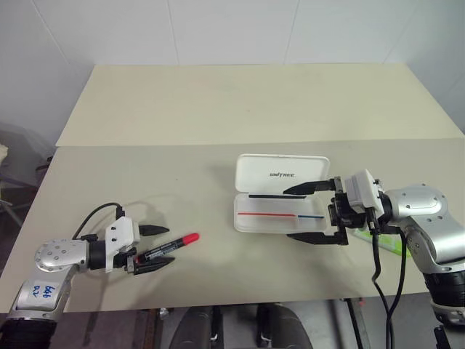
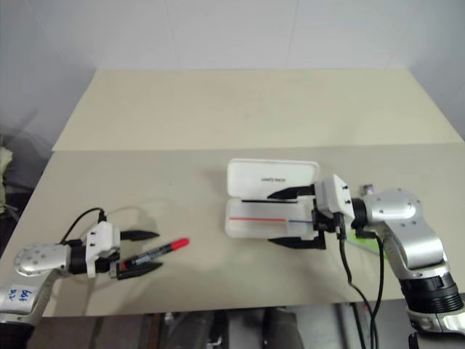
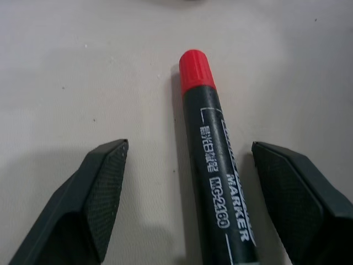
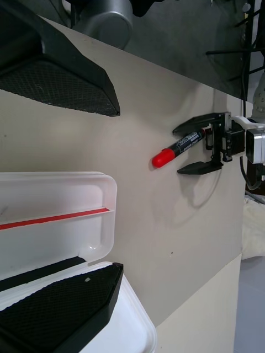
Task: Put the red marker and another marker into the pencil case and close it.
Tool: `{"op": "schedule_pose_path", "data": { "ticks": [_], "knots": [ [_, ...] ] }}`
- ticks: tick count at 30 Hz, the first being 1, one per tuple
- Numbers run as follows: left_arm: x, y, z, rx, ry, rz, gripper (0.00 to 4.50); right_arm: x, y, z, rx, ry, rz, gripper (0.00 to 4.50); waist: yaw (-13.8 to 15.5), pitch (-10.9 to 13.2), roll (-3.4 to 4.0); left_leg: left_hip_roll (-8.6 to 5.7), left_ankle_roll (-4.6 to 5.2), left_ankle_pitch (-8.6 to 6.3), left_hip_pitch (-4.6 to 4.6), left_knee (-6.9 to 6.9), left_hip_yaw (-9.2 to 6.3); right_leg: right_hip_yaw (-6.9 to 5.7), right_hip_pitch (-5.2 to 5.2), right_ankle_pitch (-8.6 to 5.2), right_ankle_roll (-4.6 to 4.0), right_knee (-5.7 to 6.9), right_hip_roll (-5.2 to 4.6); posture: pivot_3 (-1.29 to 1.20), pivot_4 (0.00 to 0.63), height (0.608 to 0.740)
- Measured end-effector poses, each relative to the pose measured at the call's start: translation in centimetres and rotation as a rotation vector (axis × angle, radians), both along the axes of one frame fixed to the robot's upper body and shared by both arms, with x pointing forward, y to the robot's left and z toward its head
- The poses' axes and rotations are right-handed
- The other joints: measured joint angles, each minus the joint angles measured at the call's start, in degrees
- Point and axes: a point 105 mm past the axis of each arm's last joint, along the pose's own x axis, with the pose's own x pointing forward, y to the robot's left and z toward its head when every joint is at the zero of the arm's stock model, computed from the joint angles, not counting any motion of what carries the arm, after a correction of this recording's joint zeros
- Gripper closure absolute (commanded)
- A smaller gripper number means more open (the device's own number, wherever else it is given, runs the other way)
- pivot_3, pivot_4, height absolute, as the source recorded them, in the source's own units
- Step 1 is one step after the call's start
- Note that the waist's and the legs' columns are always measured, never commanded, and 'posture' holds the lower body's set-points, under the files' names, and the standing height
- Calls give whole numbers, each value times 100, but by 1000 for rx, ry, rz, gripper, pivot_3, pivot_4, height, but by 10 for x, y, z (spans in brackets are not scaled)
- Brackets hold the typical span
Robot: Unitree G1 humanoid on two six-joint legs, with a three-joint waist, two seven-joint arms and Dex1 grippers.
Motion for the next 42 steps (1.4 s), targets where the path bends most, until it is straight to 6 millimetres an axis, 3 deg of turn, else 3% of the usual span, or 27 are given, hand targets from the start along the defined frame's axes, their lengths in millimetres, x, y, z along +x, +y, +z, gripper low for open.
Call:
{"op": "schedule_pose_path", "data": {
  "ticks": [7, 17, 20, 27, 35, 42],
  "knots": [
    [1, -4, -4, -6, 1, -13, 3843, 0, -6, 1, 2, -7, -23, 0, -3, -19, 32, 3, 2, -1, 12, -1, 4, 3, 9, 0, 0, 1, 0, 0, 150, 740],
    [7, -12, -1, -14, 2, -33, 3878, 6, -21, -11, -16, 15, -91, 0, 49, -23, 42, 2, 2, -1, 11, 3, 5, 0, 13, 1, 2, 0, -8, 0, 150, 740],
    [11, -34, 6, -35, -16, -96, 3878, 11, -36, -18, -41, 22, -151, 0, 54, -22, 41, 1, 5, -2, 2, 5, 10, 3, 9, 4, 6, -4, -8, 0, 150, 740],
    [32, -78, 47, -84, -151, -201, 3878, 9, -64, -25, -105, 1, -246, 0, -9, -22, 40, 6, -19, 9, 5, 1, 36, -10, 7, 3, 6, 6, 3, 0, 150, 740],
    [50, -135, 71, -152, -187, -301, 3878, 4, -91, -28, -126, -3, -381, 0, 61, -13, 25, 7, 0, 6, 11, 25, 65, -6, 16, 13, 28, 0, -2, 0, 150, 740],
    [60, -181, 72, -200, -166, -334, 3878, -10, -110, -37, -127, 20, -492, 0, 112, -12, 24, 8, 3, 6, 15, 26, 78, 4, 15, 15, 31, 0, 1, 0, 150, 740]
  ]
}}
